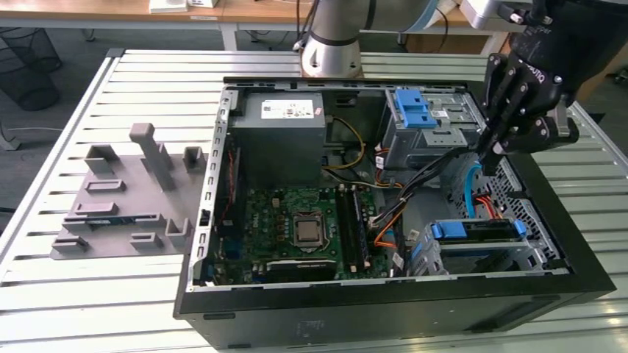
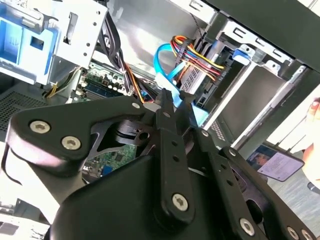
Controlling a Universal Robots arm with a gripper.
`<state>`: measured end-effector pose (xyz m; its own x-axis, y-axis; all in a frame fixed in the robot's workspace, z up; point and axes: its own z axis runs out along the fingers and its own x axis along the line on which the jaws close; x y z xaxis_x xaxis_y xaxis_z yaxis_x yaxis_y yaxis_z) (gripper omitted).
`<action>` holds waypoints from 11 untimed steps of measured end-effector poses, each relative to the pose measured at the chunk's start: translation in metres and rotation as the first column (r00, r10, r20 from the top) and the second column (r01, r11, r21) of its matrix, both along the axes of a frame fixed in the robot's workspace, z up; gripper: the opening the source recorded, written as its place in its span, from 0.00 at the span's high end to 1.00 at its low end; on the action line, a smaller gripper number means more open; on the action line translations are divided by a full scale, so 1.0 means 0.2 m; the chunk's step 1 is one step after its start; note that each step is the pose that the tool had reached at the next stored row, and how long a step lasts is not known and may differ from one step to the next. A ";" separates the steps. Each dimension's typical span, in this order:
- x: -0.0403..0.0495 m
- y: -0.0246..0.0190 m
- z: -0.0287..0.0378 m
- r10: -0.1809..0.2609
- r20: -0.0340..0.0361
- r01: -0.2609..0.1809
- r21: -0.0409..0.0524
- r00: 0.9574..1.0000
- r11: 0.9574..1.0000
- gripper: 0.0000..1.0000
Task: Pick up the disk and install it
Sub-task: 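Insert the second disk wire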
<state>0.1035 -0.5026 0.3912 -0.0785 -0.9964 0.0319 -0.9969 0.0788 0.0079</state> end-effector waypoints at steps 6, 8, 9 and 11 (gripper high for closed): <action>0.000 0.022 -0.022 -0.007 0.007 0.007 -0.035 1.000 0.999 0.75; 0.000 0.024 -0.026 -0.009 0.011 0.010 -0.055 1.000 0.998 0.75; 0.000 0.025 -0.028 -0.011 0.013 0.011 -0.065 1.000 0.998 0.75; 0.000 0.027 -0.032 -0.013 0.018 0.014 -0.086 1.000 0.996 0.75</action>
<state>0.1035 -0.4973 0.3849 -0.0932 -0.9888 0.1166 -0.9956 0.0918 -0.0169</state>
